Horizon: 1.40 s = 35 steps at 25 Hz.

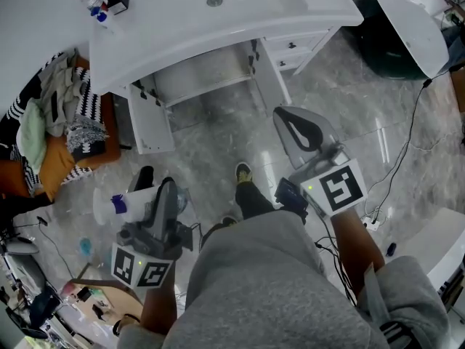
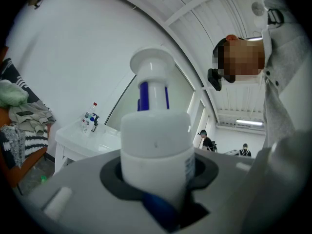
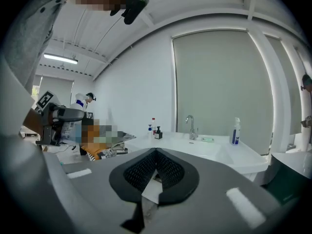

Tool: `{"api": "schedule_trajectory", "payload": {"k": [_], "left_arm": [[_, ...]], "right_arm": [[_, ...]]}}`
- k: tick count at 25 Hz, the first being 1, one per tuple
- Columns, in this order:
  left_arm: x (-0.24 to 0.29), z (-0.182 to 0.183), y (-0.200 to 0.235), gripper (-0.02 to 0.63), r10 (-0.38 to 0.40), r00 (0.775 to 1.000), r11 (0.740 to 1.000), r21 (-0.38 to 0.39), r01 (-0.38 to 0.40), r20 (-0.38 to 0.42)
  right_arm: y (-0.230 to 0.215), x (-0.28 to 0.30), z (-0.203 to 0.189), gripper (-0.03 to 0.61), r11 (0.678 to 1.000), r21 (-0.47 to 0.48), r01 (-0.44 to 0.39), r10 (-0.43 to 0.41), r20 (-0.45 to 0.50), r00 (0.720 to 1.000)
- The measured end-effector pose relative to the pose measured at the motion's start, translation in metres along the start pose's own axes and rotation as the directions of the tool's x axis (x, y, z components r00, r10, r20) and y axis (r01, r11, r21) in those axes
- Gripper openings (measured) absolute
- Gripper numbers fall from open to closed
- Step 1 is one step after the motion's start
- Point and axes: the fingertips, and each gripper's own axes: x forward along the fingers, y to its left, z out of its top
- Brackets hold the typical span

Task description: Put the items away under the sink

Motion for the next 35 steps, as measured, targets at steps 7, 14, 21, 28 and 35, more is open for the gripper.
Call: {"api": "schedule_trajectory", "payload": {"k": [7,14,21,28,35], "left_arm": [[0.018,0.006,0.001,0.207,0.004,1.000,1.000,0.024,-0.005,0.009],[0.034,0.012,0.004,0.207,0.015,0.999,0.999,0.035,-0.016,0.028],[0.042,0.019,0.012,0.207,0.027,0.999,0.999,0.043,-0.028,0.038],[0.045,0.021,0.025,0.207,0.029,0.999,0.999,0.028,-0.030,0.038],[0.051,0.018,0.042,0.206,-0.003,1.000,1.000,0.011,0.003,0.018]], "right_arm": [[-0.017,0.010,0.004,-0.008,1.000,0.013,-0.003,0.003,0.014,1.000],[-0.028,0.026,0.013,-0.008,1.000,0.017,-0.023,0.022,0.033,0.999],[-0.028,0.041,0.019,-0.008,0.999,0.012,-0.044,0.044,0.043,0.998],[-0.021,0.055,0.020,-0.008,0.998,0.011,-0.055,0.054,0.034,0.998],[-0.009,0.070,0.022,-0.008,0.999,-0.003,-0.038,0.039,0.015,0.999]]}}
